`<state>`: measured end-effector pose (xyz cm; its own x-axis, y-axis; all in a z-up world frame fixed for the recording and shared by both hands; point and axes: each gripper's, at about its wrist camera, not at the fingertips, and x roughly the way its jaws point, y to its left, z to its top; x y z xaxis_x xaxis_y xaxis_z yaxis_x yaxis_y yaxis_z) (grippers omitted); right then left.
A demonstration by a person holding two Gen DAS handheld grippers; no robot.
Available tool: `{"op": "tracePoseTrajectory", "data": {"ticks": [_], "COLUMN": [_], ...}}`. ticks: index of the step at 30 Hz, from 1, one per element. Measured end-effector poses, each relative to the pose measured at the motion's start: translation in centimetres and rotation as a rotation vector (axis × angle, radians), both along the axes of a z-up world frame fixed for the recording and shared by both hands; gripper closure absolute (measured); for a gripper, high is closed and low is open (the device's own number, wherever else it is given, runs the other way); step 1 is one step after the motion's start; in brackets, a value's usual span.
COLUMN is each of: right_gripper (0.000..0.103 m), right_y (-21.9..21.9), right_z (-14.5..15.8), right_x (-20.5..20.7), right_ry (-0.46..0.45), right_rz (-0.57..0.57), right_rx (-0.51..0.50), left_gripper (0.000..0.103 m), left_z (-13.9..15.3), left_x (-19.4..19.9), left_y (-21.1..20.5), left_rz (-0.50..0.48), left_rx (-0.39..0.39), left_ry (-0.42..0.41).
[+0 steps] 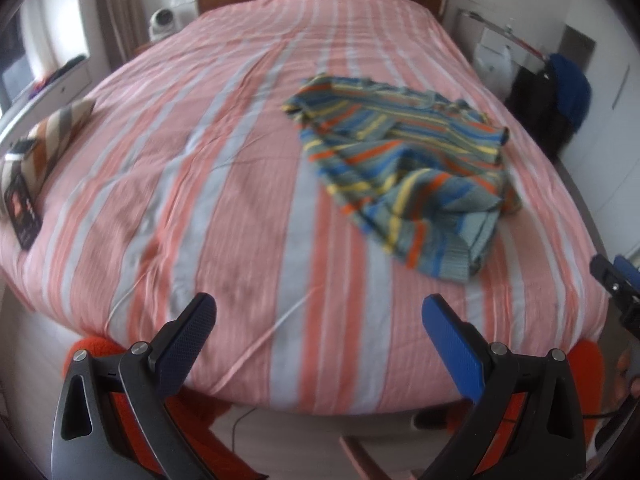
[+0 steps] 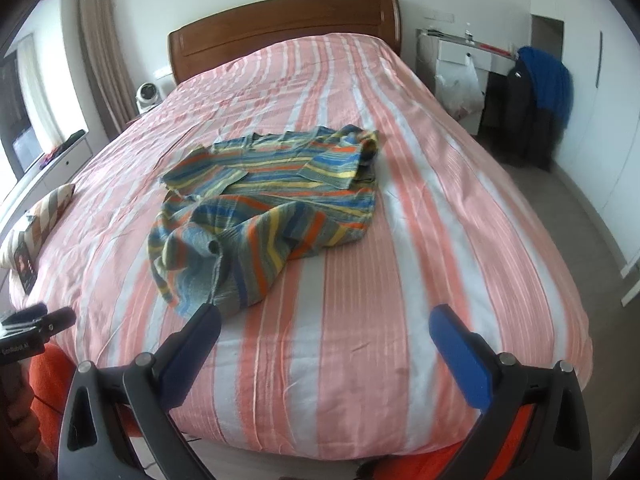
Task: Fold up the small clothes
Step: 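Grasp the shirt hem with both grippers and lift, shaking it flat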
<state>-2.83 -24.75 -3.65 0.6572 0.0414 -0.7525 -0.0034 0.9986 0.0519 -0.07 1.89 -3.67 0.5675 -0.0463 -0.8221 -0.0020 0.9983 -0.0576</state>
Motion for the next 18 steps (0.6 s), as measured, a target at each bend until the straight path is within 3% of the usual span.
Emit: {"op": "tracePoseTrajectory", "data": {"ticks": [2,4,6,8,11,12,13,14,15,16,18], "right_gripper": [0.000,0.001,0.001,0.001,0.017,0.024,0.037,0.049,0.074,0.091,0.093], "right_y": [0.7,1.6,1.8,1.3,0.6,0.7,1.1,1.5,1.6,1.5,0.6], "right_z": [0.0,-1.1,-3.1,-6.2,-9.6,-10.7,-11.8,-12.5,-12.3,-11.9,-10.1], "right_x": [0.6,2.8,5.6,9.7,14.1,15.2,16.1,16.6,16.5,16.1,14.1], "right_ry": [-0.018,-0.009,0.053,0.145,0.234,0.271,0.307,0.315,0.304,0.289,0.257], "right_rz": [0.044,0.182,0.257,0.279,0.270,0.279,0.298,0.314,0.312,0.315,0.352], "right_rx": [-0.019,0.000,0.027,0.144,0.331,0.400,0.463,0.481,0.458,0.446,0.476], "left_gripper": [0.000,0.000,0.000,0.001,0.005,0.006,0.011,0.045,0.097,0.096,0.097], "left_z": [-0.1,-1.2,-3.8,-6.1,-9.3,-9.6,-9.4,-9.2,-9.0,-8.9,-7.6], "left_x": [0.5,1.7,3.7,5.4,7.8,8.3,8.4,8.4,8.5,8.6,7.8], "left_y": [-1.0,-2.1,-3.3,-4.1,-4.6,-4.7,-4.9,-5.1,-5.0,-4.5,-1.9], "left_rz": [-0.022,-0.077,-0.143,-0.197,-0.230,-0.225,-0.227,-0.234,-0.250,-0.263,-0.269], "left_rx": [0.015,-0.007,-0.030,-0.057,-0.147,-0.167,-0.158,-0.144,-0.140,-0.189,-0.287], "left_ry": [0.002,0.021,0.050,0.086,0.155,0.138,0.090,0.059,0.053,0.079,0.070]}}
